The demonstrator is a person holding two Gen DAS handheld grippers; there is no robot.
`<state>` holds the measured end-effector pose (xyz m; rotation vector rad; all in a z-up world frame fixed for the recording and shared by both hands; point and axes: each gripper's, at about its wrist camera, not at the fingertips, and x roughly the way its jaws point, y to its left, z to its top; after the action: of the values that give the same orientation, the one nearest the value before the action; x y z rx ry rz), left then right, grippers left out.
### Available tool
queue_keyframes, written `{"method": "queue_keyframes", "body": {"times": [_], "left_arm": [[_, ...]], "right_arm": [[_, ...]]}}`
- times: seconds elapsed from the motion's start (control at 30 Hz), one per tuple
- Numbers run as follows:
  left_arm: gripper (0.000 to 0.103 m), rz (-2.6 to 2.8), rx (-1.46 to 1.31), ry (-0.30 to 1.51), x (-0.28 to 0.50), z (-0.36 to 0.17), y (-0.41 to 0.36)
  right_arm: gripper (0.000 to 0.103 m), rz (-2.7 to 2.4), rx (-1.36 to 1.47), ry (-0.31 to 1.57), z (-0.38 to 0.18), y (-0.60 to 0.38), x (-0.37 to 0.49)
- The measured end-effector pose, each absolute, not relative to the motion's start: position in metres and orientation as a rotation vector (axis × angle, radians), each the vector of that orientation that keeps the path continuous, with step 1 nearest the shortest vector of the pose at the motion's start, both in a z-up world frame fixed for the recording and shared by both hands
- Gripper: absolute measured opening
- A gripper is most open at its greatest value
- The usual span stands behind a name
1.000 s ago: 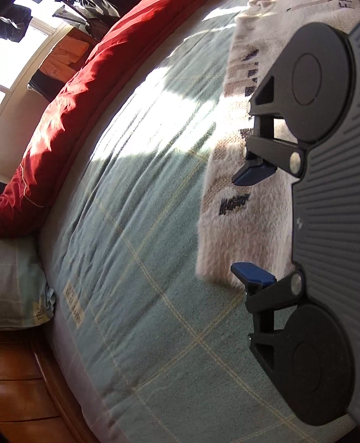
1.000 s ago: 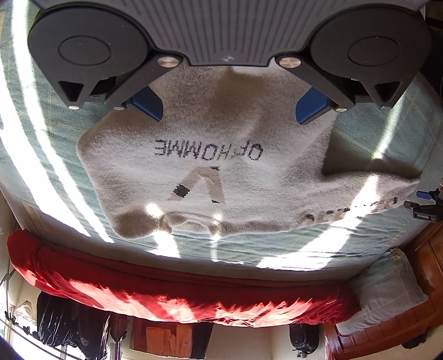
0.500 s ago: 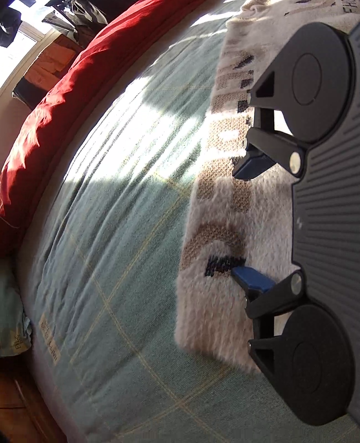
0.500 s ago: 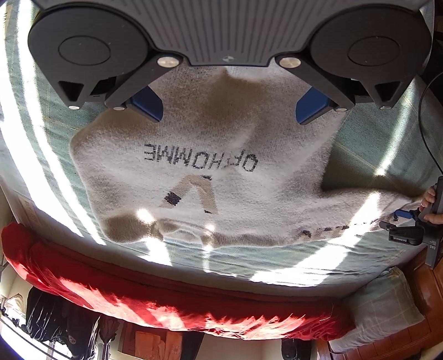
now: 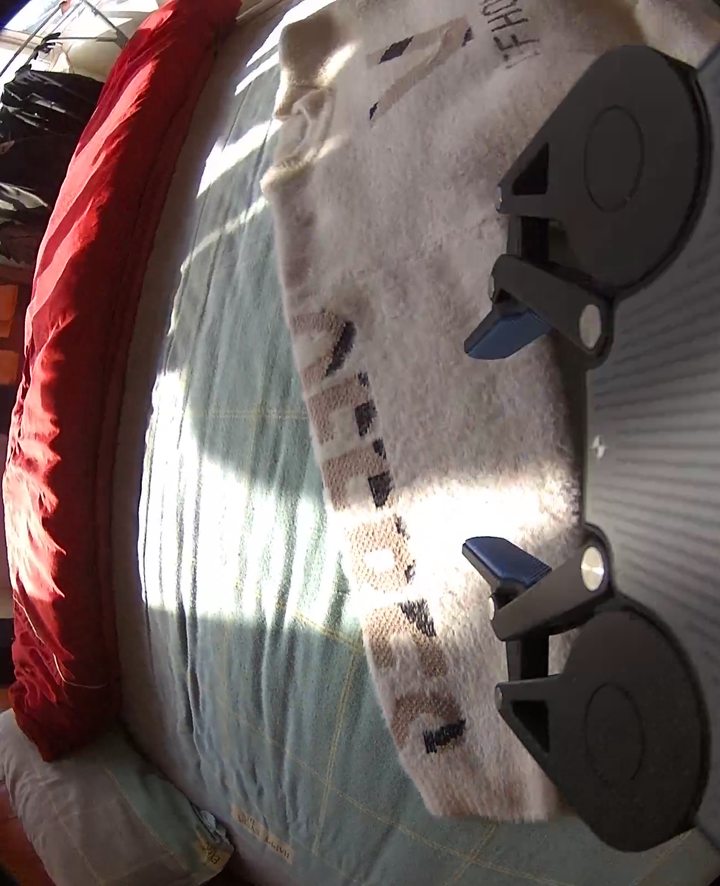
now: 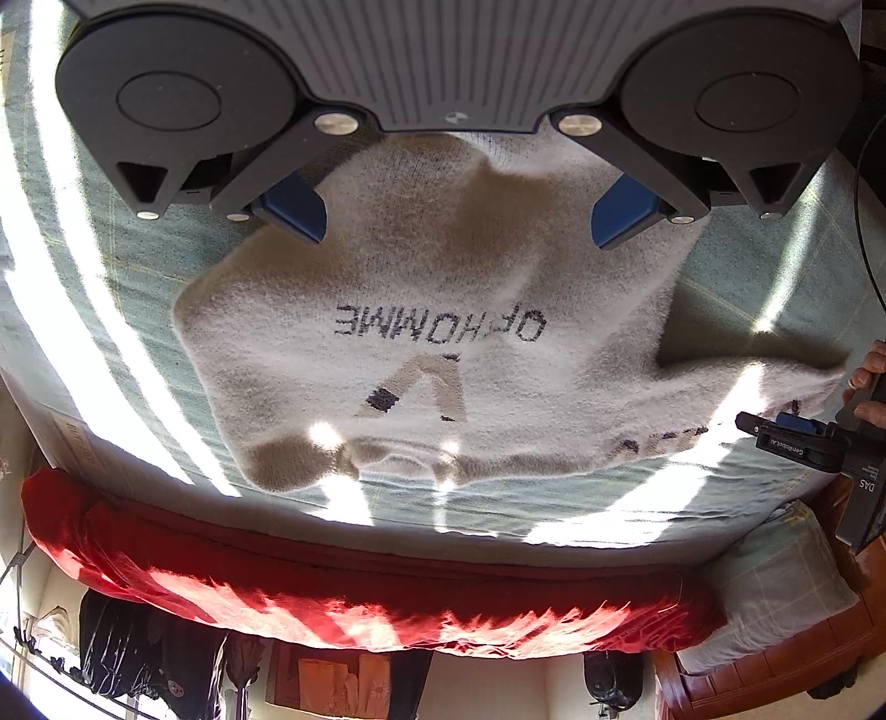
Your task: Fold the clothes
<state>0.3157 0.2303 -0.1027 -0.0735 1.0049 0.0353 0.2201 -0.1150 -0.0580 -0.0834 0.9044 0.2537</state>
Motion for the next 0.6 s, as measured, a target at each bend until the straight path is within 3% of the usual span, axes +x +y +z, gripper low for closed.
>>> {"method": "queue_keyframes", "body": {"times": [0.3, 0.6], "left_arm": [[0.073, -0.413, 0.15, 0.944, 0.285, -0.069, 0.019], [0.073, -0.526, 0.265, 0.962, 0.282, -0.075, -0.091]], "right_arm": [[0.103, 0.104, -0.036, 0.915, -0.076, -0.195, 0.199], [0.103, 0.07, 0.054, 0.931, -0.116, -0.248, 0.187]]}}
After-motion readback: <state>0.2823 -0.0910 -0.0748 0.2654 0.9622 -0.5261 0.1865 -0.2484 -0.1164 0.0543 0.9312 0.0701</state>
